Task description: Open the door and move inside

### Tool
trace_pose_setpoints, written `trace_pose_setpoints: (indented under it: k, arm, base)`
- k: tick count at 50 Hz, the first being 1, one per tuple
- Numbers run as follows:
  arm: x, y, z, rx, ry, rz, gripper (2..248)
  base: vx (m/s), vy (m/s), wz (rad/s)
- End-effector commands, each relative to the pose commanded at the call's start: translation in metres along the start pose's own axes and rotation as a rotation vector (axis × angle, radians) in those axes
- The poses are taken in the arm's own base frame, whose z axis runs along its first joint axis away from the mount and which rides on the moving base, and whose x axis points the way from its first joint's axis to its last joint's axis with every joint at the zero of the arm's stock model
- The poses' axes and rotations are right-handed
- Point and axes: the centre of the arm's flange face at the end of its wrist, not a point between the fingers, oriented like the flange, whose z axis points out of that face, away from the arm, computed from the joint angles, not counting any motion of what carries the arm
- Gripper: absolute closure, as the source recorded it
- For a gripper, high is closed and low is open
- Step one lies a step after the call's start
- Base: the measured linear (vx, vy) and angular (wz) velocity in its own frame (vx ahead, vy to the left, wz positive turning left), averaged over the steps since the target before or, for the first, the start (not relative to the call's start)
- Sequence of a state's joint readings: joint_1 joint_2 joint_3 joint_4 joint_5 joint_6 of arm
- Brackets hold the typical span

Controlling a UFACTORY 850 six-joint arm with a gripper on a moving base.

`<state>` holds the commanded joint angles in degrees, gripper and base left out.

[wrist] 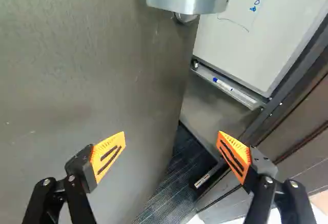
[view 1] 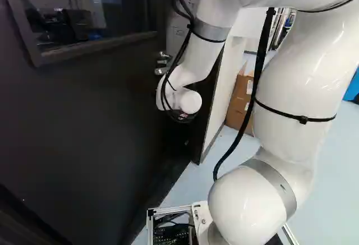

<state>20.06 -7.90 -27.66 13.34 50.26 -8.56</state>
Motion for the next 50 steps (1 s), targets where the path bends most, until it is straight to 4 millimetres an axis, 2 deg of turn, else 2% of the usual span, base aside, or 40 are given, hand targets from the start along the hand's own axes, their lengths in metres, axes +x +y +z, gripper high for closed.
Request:
trace_pose_setpoints:
  k: [50]
  arm:
    - [0.003, -0.067, -0.002, 0.098, 0.004, -0.010, 3]
  base:
    - [0.000, 0.000, 0.000]
